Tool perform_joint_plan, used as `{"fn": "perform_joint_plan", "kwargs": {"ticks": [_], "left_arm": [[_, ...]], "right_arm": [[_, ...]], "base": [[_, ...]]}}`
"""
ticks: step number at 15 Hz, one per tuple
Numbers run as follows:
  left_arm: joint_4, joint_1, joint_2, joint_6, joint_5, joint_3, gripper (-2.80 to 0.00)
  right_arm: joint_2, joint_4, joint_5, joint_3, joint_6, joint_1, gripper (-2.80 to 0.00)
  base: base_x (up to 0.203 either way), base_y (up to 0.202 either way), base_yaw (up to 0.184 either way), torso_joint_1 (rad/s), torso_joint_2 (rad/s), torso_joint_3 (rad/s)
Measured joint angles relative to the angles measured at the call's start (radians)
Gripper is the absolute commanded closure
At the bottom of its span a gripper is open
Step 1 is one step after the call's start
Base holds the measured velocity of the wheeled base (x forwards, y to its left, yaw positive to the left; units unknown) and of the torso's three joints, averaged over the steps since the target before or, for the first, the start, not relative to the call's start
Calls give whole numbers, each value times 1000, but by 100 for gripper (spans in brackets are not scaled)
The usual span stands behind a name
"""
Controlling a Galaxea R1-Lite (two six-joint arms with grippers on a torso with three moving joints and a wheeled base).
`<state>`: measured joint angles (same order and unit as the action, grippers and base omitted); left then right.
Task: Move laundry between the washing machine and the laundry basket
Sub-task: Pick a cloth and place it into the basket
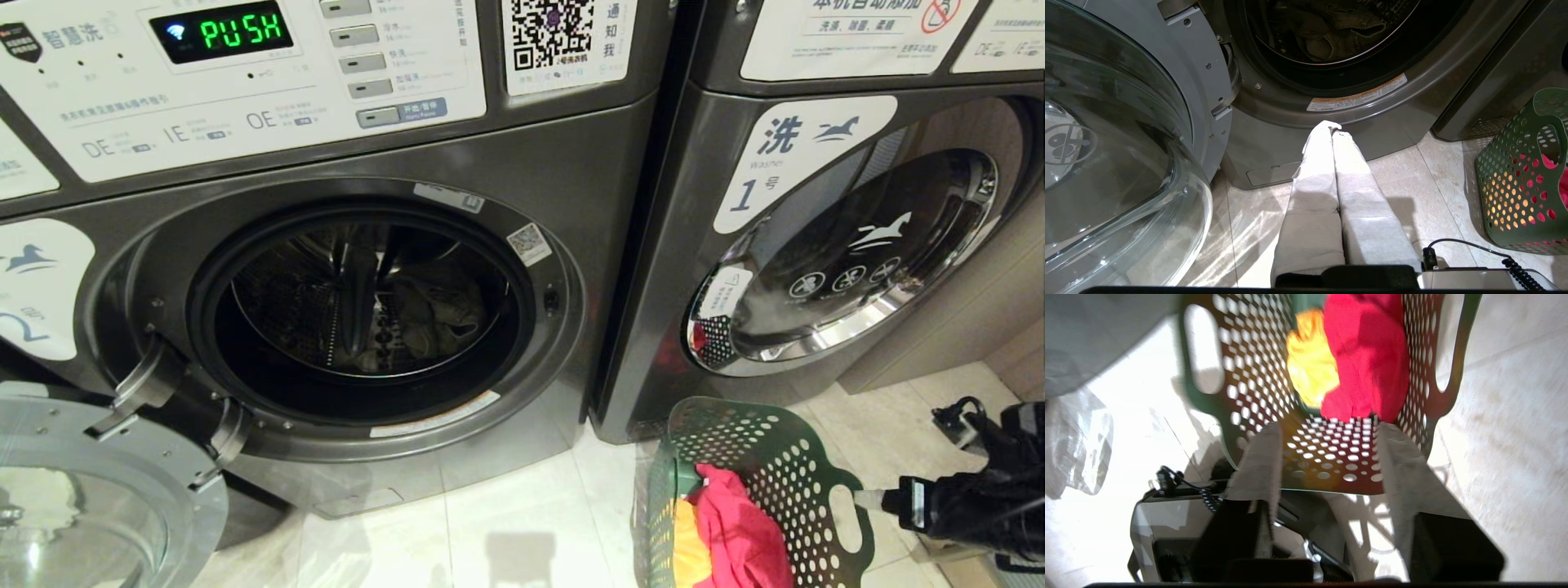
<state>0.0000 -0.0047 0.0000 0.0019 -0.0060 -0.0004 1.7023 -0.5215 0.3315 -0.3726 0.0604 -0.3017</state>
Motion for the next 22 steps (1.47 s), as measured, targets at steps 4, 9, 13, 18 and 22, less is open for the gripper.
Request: {"fn": "perform_joint_plan", "kwargs": {"ticks": [4, 9, 13, 18, 22], "left_arm": [[0, 0, 0, 0, 0, 0, 0], [0, 0, 0, 0, 0, 0, 0], [0, 0, 0, 0, 0, 0, 0], [0, 0, 0, 0, 0, 0, 0], [2, 1, 0, 3, 0, 0, 0]], "right_arm": [[-412, 3, -102, 136, -54, 222, 0], [-867, 118, -218, 290, -134, 361, 0], [-1271, 420, -259, 326, -183, 327, 0], [-1632, 745, -293, 276, -195, 304, 0], [-1692, 764, -294, 273, -196, 302, 0]], "base": [[0, 0, 0, 0, 0, 0], [0, 0, 0, 0, 0, 0], [0, 0, 0, 0, 0, 0], [0, 0, 0, 0, 0, 0], [0, 0, 0, 0, 0, 0]]}}
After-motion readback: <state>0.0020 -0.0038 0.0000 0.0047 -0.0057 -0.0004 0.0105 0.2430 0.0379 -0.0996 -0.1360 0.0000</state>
